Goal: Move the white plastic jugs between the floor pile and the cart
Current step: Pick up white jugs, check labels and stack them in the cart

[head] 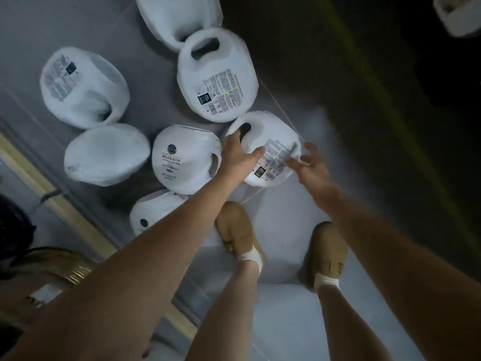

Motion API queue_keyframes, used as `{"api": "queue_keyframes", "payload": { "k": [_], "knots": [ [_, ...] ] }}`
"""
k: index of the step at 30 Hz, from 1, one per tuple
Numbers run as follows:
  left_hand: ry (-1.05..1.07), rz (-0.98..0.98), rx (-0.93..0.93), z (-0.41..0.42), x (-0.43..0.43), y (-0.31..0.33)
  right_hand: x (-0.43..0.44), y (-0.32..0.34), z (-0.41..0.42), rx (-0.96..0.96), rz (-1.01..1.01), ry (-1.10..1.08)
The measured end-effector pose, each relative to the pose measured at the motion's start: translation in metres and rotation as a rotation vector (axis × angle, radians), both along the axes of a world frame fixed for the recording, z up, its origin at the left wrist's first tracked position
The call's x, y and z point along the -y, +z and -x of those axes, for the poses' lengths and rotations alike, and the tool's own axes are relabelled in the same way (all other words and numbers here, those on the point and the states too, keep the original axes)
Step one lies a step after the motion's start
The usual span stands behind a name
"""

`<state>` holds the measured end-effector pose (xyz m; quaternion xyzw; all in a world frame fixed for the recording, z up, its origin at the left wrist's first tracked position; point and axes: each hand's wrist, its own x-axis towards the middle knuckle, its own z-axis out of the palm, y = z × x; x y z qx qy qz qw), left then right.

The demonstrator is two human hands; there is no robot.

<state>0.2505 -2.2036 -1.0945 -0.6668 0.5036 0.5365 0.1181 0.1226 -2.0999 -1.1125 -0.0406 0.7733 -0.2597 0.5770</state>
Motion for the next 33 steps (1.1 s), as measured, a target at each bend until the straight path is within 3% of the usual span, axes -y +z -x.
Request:
{"api": "queue_keyframes", "payload": {
  "k": [8,13,18,24,33],
  "knots": [
    [-0.057,0.141,0.083,-0.004,0.009,-0.086,-0.002,-0.09,-0.005,0.083,0.131,-0.041],
    [-0.145,0.133,0.072,-0.005,0.015,-0.096,-0.012,-0.106,-0.001,0.121,0.178,-0.085],
    [-0.054,0.061,0.05,-0.009,0.004,-0.089,-0.012,-0.099,0.007,0.153,0.199,-0.061],
    [0.031,0.001,-0.029,-0.012,-0.037,-0.037,-0.045,-0.043,0.015,0.131,0.173,0.001],
    [-0.082,-0.02,-0.053,0.011,-0.078,0.113,-0.102,0.126,0.033,0.058,0.18,-0.055]
  ]
}}
